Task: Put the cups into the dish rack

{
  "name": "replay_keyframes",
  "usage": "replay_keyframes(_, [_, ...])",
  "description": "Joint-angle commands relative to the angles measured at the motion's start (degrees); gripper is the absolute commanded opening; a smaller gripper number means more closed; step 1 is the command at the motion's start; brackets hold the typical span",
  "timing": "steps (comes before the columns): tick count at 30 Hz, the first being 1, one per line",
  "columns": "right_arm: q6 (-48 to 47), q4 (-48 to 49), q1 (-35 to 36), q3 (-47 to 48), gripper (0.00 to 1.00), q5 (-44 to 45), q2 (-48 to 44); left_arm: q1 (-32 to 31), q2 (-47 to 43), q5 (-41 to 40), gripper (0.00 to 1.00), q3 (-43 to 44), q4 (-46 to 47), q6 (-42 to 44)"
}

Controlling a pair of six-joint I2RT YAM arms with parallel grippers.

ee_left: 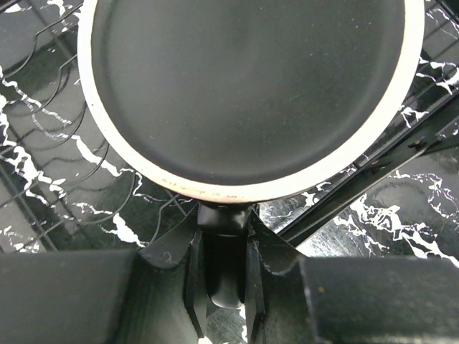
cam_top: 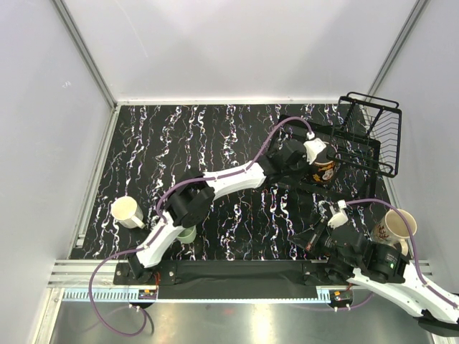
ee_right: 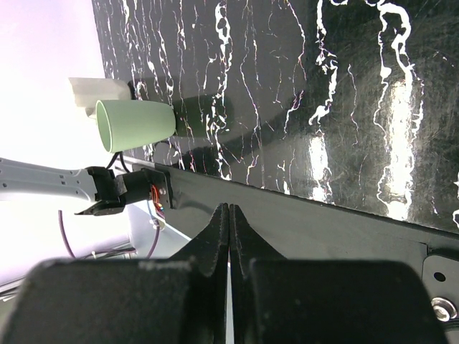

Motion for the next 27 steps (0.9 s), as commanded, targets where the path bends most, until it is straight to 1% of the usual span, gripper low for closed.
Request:
replay_keyframes(1, [-0.2, 1.8, 0.1, 0.8, 0.0, 1.2, -0.1, -1.8, -1.9, 5.1, 0.0, 3.3, 9.4, 2.0])
replay_keyframes(3, [-0.4, 1.7, 0.1, 1.0, 0.0, 1.7, 0.3, -2.1, -1.4, 6.5, 0.0, 3.9, 8.8, 2.1])
replay_keyframes(5, [-0.7, 1.7, 0.1, 1.4, 0.0, 1.9, 0.7, -2.7, -1.1, 4.7, 0.0, 4.1, 8.3, 2.0])
replay_keyframes(8, [-0.9, 2.1, 0.1, 1.8, 0.0, 2.4, 0.8, -3.0, -0.8, 3.8, 0.04, 3.9, 8.2, 1.8])
replay_keyframes(9, [-1.0, 2.3, 0.1, 1.8, 0.0, 2.5, 0.7, -3.0, -0.8, 3.7, 0.07, 4.0, 8.0, 1.6])
replay_keyframes(11, [-1.1, 2.6, 0.1, 1.8, 0.0, 2.7, 0.8, -3.1, -0.4, 4.3, 0.11, 4.2, 8.1, 1.2])
replay_keyframes(12, [-1.1, 2.6, 0.1, 1.6, 0.0, 2.7, 0.8, -3.1, -0.3, 4.3, 0.19, 4.4, 7.9, 1.2])
replay_keyframes(14, [-1.1, 2.8, 0.1, 1.7, 0.0, 2.6, 0.9, -3.1, 0.1, 3.4, 0.31, 5.5, 7.8, 1.2])
replay_keyframes(19, [-1.1, 3.3, 0.0, 1.8, 0.0, 2.2, 1.5, -3.0, -0.8, 0.8, 0.5, 5.2, 6.3, 1.4])
replay_keyframes(22, [-1.1, 3.4, 0.1, 1.9, 0.0, 2.0, 2.1, -2.3, -2.5, 0.6, 0.55, 2.8, 7.5, 0.9])
replay_keyframes(23, [-1.3, 3.4, 0.1, 2.0, 0.0, 2.1, 2.2, -2.0, -3.0, 0.5, 0.59, 1.4, 8.8, 0.7])
replay_keyframes(27, [-1.3, 4.2, 0.1, 2.2, 0.0, 2.1, 3.5, -1.4, -6.5, 1.0, 0.65, -2.5, 10.7, 1.0])
